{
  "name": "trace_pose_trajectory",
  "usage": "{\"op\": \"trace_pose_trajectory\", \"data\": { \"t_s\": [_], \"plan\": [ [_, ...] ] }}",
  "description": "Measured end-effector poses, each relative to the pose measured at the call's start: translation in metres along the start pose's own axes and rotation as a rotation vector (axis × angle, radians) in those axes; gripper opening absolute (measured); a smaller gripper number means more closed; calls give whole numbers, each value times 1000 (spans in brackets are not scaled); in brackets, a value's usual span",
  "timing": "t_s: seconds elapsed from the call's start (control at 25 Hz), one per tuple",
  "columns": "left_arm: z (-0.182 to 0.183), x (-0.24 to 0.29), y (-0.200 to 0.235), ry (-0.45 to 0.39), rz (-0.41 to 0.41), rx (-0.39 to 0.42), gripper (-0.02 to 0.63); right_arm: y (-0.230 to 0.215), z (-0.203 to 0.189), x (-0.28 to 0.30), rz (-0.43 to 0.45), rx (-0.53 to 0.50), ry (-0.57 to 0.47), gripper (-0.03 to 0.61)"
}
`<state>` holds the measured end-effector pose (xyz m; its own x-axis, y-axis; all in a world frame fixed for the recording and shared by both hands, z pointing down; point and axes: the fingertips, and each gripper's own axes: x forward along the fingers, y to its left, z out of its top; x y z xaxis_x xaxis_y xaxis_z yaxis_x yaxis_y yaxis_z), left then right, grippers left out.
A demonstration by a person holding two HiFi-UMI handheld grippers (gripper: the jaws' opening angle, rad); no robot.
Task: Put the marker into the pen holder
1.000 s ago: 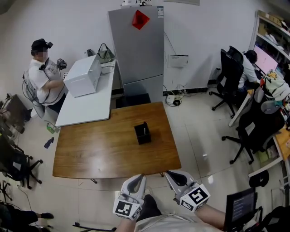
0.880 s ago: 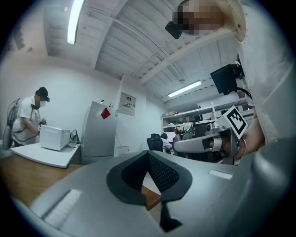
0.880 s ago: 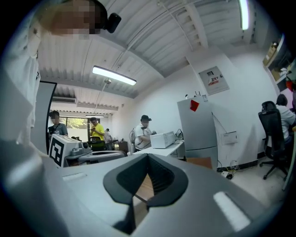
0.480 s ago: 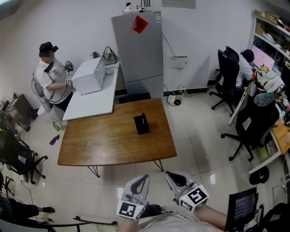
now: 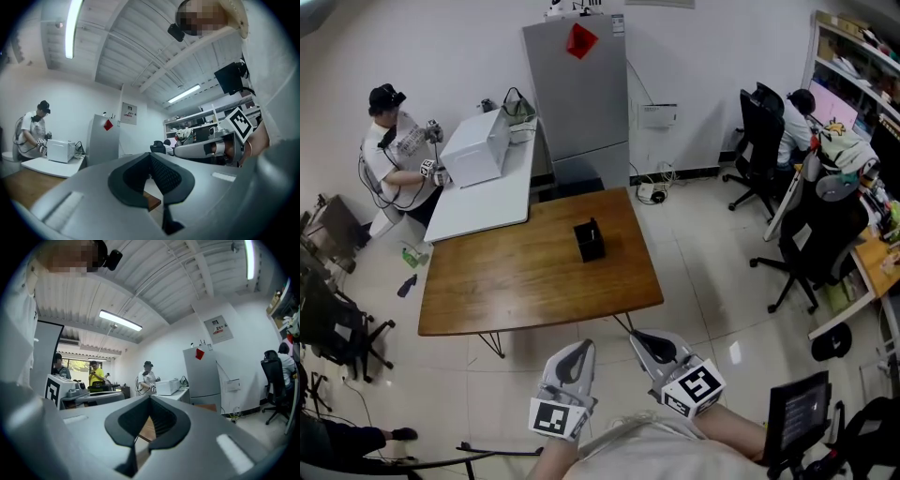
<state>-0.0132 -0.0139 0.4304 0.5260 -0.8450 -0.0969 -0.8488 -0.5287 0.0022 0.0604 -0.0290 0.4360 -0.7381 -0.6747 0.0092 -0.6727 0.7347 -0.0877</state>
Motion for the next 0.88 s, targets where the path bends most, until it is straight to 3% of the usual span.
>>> {"op": "trace_pose_trajectory", "data": {
  "t_s": [0.88],
  "plan": [
    [-7,4,-4,11,-27,-31,14,3,-6,2,2,-28,41,0]
  ]
}}
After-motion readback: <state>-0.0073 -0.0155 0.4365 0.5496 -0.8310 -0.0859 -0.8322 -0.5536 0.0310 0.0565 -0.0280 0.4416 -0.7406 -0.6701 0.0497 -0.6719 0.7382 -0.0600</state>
